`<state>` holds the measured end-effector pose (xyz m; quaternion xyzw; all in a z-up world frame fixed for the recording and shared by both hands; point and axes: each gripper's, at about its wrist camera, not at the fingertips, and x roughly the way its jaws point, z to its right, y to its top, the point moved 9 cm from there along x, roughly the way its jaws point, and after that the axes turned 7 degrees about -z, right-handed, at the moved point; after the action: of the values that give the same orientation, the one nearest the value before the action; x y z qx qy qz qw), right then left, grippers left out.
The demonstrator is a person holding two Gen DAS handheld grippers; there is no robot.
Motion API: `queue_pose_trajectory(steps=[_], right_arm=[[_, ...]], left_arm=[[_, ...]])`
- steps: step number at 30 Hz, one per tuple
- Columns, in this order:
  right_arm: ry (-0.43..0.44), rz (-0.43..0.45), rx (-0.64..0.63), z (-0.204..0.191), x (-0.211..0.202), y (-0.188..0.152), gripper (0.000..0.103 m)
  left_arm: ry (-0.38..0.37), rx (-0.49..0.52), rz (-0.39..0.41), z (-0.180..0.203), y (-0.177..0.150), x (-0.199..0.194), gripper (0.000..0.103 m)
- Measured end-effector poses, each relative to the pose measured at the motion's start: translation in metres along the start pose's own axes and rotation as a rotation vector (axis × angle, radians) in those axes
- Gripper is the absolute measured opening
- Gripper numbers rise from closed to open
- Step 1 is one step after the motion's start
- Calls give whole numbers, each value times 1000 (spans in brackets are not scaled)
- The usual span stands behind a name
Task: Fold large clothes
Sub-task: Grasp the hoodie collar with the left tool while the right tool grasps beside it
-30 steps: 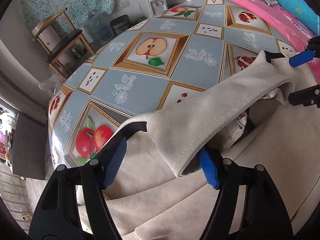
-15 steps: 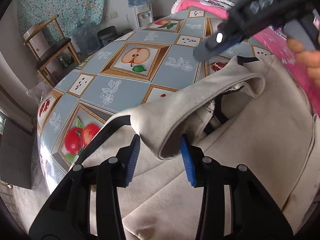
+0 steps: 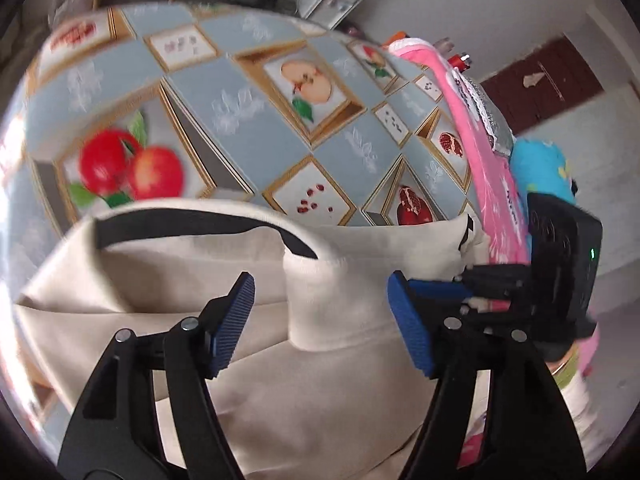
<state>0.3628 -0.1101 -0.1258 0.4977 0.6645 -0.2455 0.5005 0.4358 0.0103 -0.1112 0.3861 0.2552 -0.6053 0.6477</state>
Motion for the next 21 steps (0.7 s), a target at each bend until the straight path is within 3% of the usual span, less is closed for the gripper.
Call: queue_pose_trajectory(steps=[4, 8, 9, 11, 16, 19, 21], right_arm=[[5, -2, 5, 7, -4, -11, 19], [44, 78, 82, 21, -38, -15, 21], [57, 111, 127, 31, -48, -13, 26], [73, 175, 264, 61, -70, -13, 54], [210, 129, 528, 110, -60, -24, 55], [263, 77, 570, 112, -41, -28, 55], [253, 75, 561, 110, -38, -27, 55]], left_arm=[[24, 2, -48, 6, -7, 31, 62], [13, -28, -50, 5, -8, 36, 39], [3, -32, -49, 5, -8, 35, 36], [-18, -36, -44, 7, -8, 30, 30], [-58, -34, -55, 13, -13, 23, 29], [-93, -67, -73, 12, -17, 24, 28], [-116, -93, -83, 10, -18, 25, 28]])
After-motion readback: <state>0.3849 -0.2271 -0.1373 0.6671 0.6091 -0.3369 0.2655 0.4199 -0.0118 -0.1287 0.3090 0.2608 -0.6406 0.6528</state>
